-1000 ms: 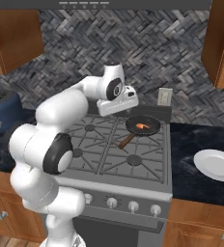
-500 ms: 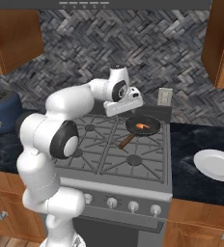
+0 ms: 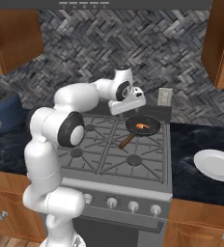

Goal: Place the shrimp on the plate and place the bell pepper on the same plate.

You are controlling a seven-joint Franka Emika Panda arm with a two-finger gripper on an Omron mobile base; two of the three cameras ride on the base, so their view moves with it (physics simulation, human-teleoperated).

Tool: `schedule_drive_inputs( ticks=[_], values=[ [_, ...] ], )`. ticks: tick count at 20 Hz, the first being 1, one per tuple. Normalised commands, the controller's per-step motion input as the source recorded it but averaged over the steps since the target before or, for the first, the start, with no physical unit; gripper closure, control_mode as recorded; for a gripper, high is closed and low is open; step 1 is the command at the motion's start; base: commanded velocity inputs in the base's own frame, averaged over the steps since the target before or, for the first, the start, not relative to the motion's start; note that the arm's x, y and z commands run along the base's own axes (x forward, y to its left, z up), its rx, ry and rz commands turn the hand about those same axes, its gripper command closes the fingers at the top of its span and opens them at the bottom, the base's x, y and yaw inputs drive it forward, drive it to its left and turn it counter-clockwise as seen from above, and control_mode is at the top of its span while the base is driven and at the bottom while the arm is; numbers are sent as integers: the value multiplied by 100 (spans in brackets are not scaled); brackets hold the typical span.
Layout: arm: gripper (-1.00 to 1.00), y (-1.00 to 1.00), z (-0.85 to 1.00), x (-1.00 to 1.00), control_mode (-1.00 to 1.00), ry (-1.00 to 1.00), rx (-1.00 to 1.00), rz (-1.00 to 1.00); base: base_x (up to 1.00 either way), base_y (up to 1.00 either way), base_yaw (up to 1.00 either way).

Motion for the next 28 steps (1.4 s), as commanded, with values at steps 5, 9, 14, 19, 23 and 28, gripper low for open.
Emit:
schedule_drive_inputs(
  ticks=[5,9,14,19,23,28],
  values=[
    [-100,-5,-13,40,-100,-4,1,0,0,0,0],
    [-100,-10,-13,32,-100,-4,0,0,0,0,0],
    [-100,-8,-21,28,-100,-2,0,0,0,0,0],
    [-100,-3,-22,18,-100,-1,0,0,0,0,0],
    [-100,-1,-25,15,-100,0,0,0,0,0,0],
    [-100,-3,-26,22,-100,0,0,0,0,0,0]
  ],
)
